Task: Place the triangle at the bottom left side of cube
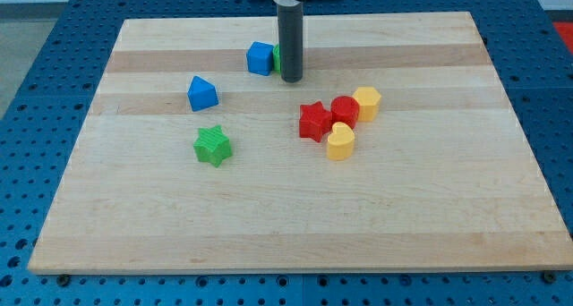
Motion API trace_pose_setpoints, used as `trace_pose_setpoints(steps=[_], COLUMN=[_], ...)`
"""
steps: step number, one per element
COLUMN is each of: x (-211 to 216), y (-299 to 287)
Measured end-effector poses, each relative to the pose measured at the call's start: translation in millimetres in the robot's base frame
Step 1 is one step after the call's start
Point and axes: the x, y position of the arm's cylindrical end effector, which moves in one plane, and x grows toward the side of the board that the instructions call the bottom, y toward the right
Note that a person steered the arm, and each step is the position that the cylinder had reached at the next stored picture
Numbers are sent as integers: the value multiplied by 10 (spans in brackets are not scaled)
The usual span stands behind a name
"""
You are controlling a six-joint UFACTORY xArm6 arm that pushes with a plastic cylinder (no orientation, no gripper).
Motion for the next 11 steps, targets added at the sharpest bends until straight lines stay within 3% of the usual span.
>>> trace_pose_setpoints(steps=[2,4,6,11], x=[399,772,772,323], y=[-54,-720,-1366,-1320])
